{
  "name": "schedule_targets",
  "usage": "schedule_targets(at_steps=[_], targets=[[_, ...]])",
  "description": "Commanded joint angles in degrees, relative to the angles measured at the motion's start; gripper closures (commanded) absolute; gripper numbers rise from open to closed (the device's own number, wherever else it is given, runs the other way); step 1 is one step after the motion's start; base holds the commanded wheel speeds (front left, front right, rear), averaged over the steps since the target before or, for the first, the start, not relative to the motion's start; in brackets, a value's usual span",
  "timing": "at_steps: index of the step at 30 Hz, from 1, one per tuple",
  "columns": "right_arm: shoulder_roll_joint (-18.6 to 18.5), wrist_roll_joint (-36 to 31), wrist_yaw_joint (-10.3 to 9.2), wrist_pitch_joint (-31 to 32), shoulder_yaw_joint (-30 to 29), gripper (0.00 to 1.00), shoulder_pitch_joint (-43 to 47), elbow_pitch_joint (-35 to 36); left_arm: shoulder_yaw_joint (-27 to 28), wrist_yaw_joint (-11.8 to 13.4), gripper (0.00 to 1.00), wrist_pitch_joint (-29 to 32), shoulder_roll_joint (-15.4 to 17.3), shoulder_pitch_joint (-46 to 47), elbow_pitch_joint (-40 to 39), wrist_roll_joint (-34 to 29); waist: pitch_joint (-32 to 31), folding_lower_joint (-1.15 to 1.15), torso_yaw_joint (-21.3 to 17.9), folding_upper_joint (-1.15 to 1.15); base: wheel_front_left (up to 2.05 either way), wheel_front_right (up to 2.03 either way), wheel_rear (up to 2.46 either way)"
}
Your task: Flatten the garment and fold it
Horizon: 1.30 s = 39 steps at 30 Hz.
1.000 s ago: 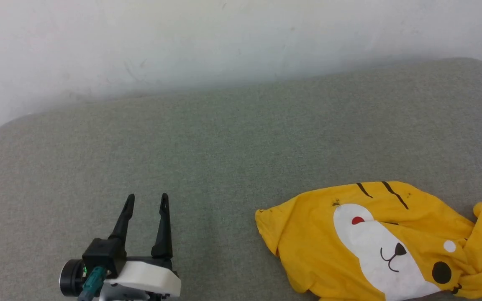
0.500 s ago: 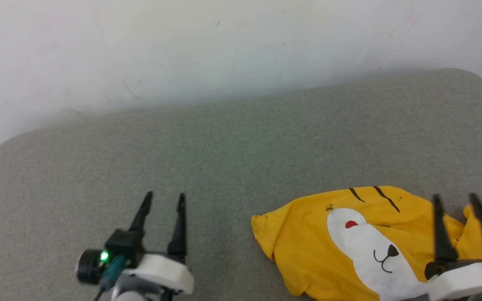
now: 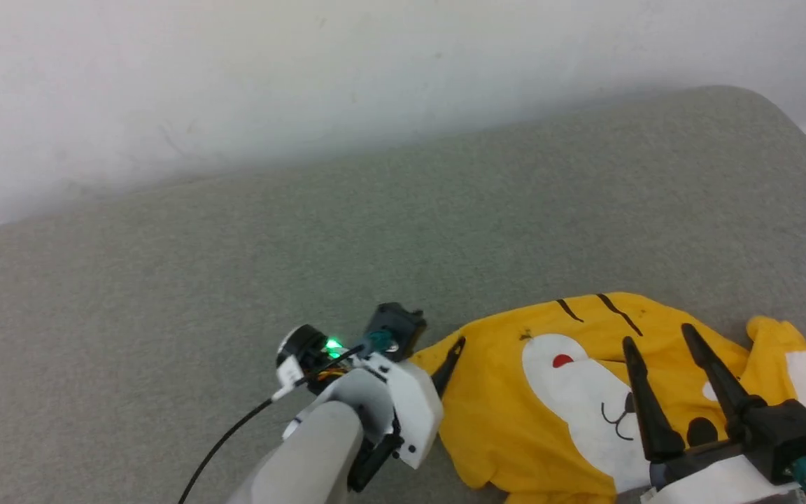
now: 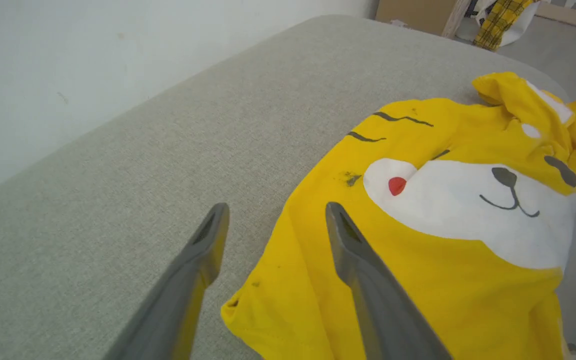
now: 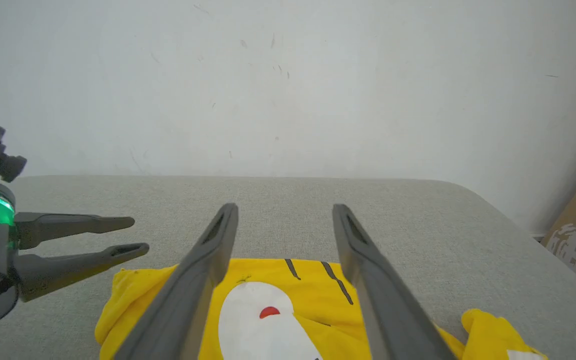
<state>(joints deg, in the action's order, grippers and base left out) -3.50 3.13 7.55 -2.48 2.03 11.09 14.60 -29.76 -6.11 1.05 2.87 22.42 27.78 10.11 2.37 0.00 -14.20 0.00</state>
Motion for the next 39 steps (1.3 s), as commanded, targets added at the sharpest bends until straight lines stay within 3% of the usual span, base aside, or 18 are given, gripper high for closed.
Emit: schedule_targets(at_steps=[1, 10, 14, 15, 16, 17, 19, 22, 28, 34, 39], targets=[[-0.3, 0.4, -0.06, 0.1, 0.6, 0.0, -0.4, 0.2, -2.0, -0.5, 0.0, 2.0, 0.0, 2.1, 2.4, 0.9, 1.1, 0.0, -1.7, 0.0, 0.0, 0.0, 0.0], [-0.6, 2.1, -0.06, 0.3, 2.5, 0.0, -1.2, -0.9, -11.6, -1.1, 0.0, 16.5, 0.0, 10.7, 20.2, 3.6, 2.4, 0.0, -5.2, 0.0, 0.0, 0.0, 0.0], [-0.6, 2.5, -0.06, 0.2, 2.6, 0.0, -1.3, -1.4, -15.1, -1.2, 0.0, 25.9, 0.0, 11.7, 26.1, 5.8, 3.0, 0.0, -5.8, 0.0, 0.0, 0.0, 0.0], [-0.6, 2.6, -0.06, 0.1, 2.7, 0.0, -1.4, -1.5, -16.0, -1.3, 0.12, 28.1, 0.0, 11.6, 26.7, 7.0, 3.1, 0.0, -5.9, 0.0, 0.0, 0.0, 0.0], [-0.7, 2.7, -0.06, 0.0, 2.7, 0.0, -1.5, -1.6, -17.0, -1.3, 0.68, 29.3, 0.0, 11.6, 26.7, 7.9, 3.2, 0.0, -6.0, 0.0, 0.0, 0.0, 0.0], [-0.8, 2.9, -0.06, -0.2, 2.6, 0.0, -1.7, -1.9, -18.0, -1.3, 1.0, 30.5, 0.0, 11.5, 26.5, 9.0, 3.4, 0.0, -6.0, 0.0, 0.0, 0.0, 0.0], [-0.7, 2.9, -0.06, -0.2, 2.4, 0.0, -1.9, -2.0, -19.5, -1.3, 1.0, 31.0, 0.0, 11.7, 26.0, 10.8, 3.6, 0.0, -5.7, 0.0, 0.0, 0.0, 0.0], [-0.5, 2.8, -0.06, -0.1, 1.5, 0.0, -1.6, -2.1, -19.0, -1.3, 1.0, 26.9, 0.0, 13.1, 25.7, 11.8, 3.2, 0.0, -4.4, 0.0, 0.0, 0.0, 0.0], [0.0, 2.4, -0.06, 0.3, -0.1, 0.0, -0.5, -1.4, -13.3, 3.4, 1.0, 13.6, 2.7, 14.5, 21.7, 13.8, 1.5, 0.0, -1.1, 0.0, 0.0, 0.0, 0.0], [0.3, 2.2, -0.06, 0.6, -1.4, 0.0, 1.0, -0.2, -4.9, 11.6, 1.0, 7.1, 10.6, 7.6, 11.0, 17.9, 0.0, 0.0, 3.2, 0.0, 0.0, 0.0, 0.0], [0.5, 2.2, -0.06, 0.7, -2.7, 0.0, 1.9, 0.8, 2.4, 21.6, 1.0, 8.0, 18.1, -6.9, -3.2, 21.9, 0.2, 0.0, 6.9, 0.0, 0.0, 0.0, 0.0]])
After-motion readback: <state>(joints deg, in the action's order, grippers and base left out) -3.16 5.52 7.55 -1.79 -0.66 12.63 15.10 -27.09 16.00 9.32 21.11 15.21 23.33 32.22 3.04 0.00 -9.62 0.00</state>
